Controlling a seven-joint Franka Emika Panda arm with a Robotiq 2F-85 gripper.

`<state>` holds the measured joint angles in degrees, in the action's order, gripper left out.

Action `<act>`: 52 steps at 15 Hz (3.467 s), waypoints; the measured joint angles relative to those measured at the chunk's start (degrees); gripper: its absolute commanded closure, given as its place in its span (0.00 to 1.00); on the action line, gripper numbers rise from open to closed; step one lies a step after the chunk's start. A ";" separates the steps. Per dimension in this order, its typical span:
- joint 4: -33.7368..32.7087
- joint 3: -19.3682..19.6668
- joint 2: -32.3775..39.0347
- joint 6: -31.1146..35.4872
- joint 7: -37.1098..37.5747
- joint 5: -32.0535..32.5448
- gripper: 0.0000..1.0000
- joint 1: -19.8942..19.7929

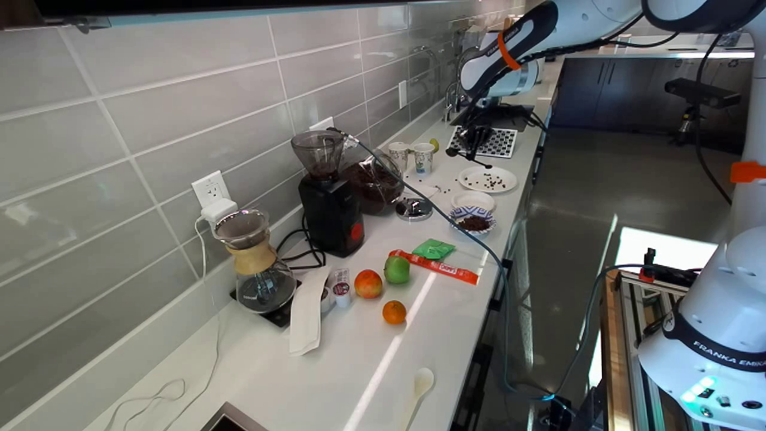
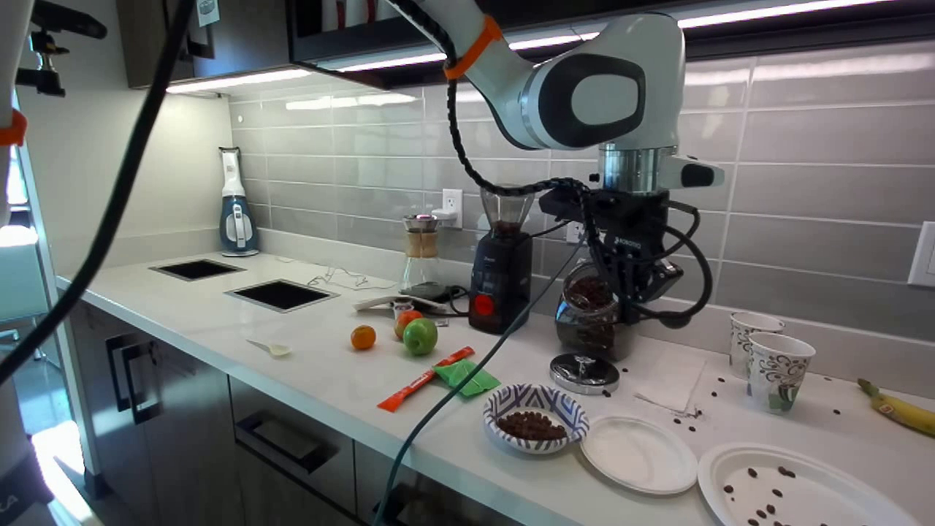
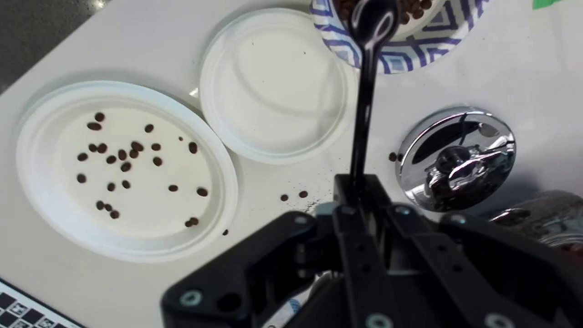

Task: Transfer a spoonful of contents from the glass container to the right plate

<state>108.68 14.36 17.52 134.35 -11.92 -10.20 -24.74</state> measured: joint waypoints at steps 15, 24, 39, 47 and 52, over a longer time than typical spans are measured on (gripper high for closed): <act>-4.61 3.70 6.42 0.40 21.60 -6.26 0.98 -2.92; -7.01 8.15 11.37 0.28 32.99 0.53 0.98 -1.50; -9.69 14.91 16.07 -3.81 37.91 26.58 0.98 5.96; -11.64 16.18 18.55 -7.92 37.91 39.21 0.98 8.70; -12.77 16.21 19.69 -8.80 37.77 45.97 0.98 9.70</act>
<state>95.91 30.56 37.21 125.55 25.86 35.77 -15.04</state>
